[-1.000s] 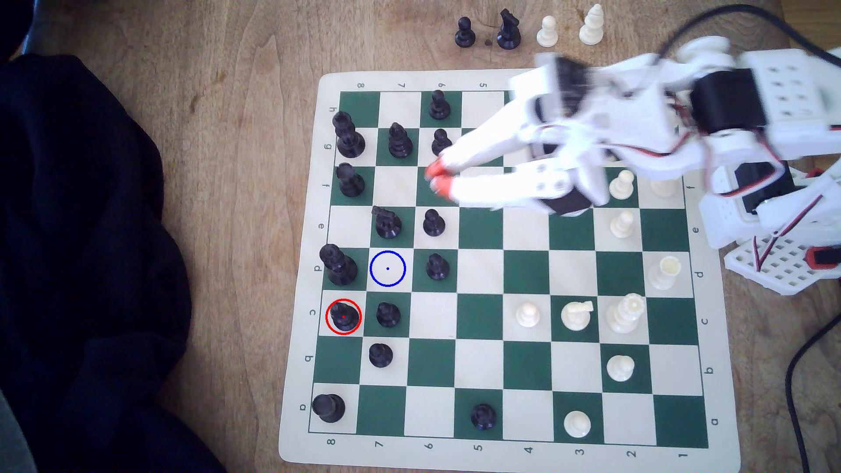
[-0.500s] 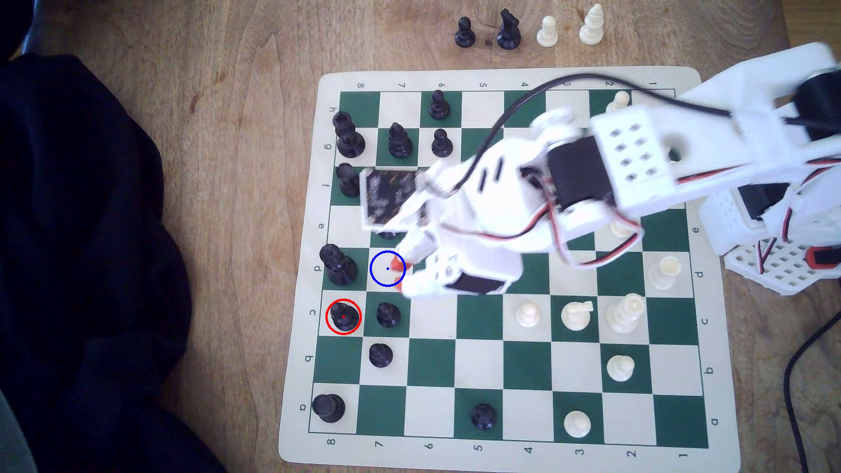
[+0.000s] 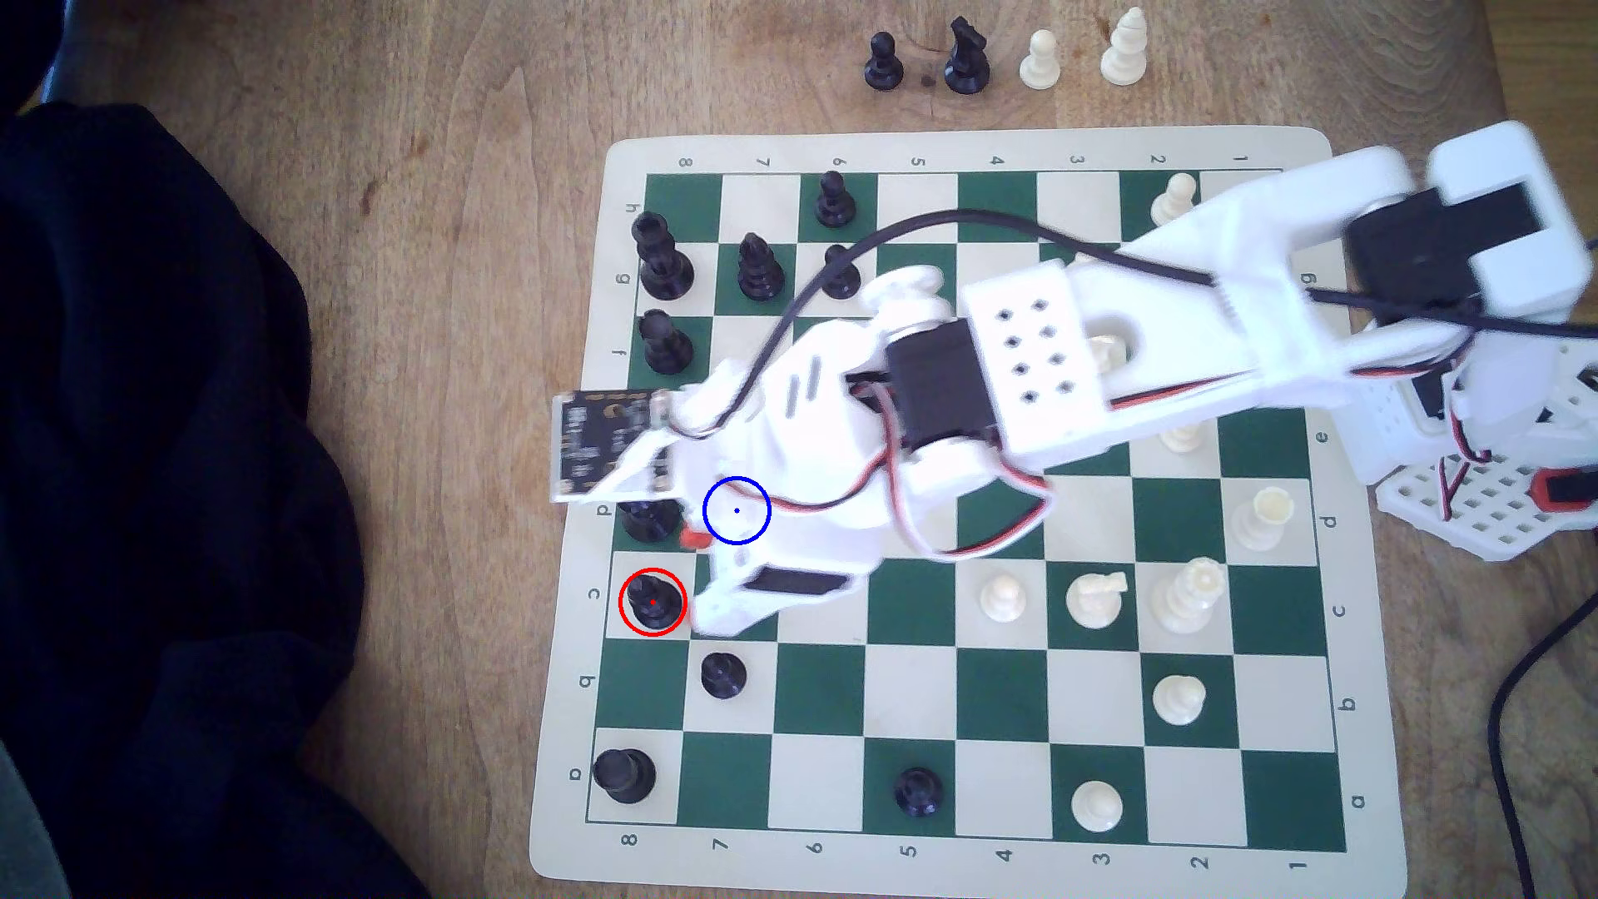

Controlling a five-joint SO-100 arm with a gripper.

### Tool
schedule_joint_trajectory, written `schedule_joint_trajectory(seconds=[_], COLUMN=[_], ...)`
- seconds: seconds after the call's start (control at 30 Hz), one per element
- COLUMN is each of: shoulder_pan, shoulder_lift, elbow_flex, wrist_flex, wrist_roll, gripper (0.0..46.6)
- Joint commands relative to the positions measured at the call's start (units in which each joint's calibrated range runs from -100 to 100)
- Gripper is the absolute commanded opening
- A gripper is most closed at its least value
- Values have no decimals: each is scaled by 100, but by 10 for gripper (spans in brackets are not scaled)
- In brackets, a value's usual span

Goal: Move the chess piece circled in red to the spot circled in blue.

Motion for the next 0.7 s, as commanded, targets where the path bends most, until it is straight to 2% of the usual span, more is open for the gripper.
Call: schedule_joint_trajectory(seconds=[0.0, 0.3, 0.67], shoulder_pan=[-2, 163, 241], shoulder_lift=[235, 1050, 1398], elbow_flex=[-1105, -1794, -2066], wrist_flex=[47, 22, -60], wrist_roll=[-29, 0, 24], gripper=[146, 155, 158])
